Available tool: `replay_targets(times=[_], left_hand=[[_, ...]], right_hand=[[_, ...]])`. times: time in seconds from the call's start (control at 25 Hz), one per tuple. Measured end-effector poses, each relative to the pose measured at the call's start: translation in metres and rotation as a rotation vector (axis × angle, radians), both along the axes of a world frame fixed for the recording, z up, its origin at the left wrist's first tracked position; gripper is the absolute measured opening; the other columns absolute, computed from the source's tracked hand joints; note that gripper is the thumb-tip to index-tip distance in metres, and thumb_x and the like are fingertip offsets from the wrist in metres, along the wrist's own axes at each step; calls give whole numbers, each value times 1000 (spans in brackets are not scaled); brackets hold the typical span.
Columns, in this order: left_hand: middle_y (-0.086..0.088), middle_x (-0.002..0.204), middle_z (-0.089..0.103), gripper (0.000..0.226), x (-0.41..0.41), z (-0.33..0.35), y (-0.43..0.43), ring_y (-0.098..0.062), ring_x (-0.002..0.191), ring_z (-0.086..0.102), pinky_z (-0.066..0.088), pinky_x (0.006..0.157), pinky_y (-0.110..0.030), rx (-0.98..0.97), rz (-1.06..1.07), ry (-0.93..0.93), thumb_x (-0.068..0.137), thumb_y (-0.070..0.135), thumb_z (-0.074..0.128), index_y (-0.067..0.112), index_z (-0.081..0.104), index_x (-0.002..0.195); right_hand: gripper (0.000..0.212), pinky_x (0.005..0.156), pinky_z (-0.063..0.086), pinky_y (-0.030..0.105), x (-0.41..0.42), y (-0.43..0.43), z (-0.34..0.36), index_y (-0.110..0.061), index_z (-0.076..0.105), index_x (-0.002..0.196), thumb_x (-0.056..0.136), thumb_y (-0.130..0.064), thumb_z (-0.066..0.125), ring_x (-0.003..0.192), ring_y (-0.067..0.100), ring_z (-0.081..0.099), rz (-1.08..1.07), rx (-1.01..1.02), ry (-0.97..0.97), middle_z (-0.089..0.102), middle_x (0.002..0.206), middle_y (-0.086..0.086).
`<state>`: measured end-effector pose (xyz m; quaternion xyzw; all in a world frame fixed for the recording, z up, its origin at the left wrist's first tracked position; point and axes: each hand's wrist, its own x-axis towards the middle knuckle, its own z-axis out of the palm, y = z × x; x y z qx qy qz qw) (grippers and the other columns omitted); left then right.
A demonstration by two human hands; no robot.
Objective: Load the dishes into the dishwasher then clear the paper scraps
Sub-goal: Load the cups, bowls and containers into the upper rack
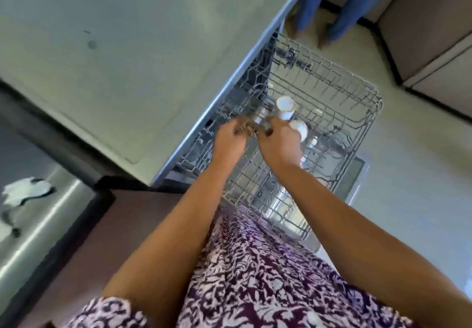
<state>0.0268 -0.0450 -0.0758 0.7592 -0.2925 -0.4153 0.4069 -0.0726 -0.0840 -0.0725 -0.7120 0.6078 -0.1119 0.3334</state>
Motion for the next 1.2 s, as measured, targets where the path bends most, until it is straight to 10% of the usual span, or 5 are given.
replay_targets(times=[0.32,1.2], left_hand=[[-4,90,70,21,42,89,125,-24,86,67,53,87,-43,-172,269,-37,90,9,58,28,65,94],[-7,87,71,15,212,148,413,-18,78,64,50,76,-32,-324,1114,-169,87,6,61,18,69,91]], right_hand=[[33,80,50,36,44,58,78,-14,56,124,92,-21,50,100,28,61,385,-224,-187,58,122,9],[23,75,42,24,259,276,144,-11,66,108,87,-18,58,90,19,60,972,-289,-399,63,101,4]])
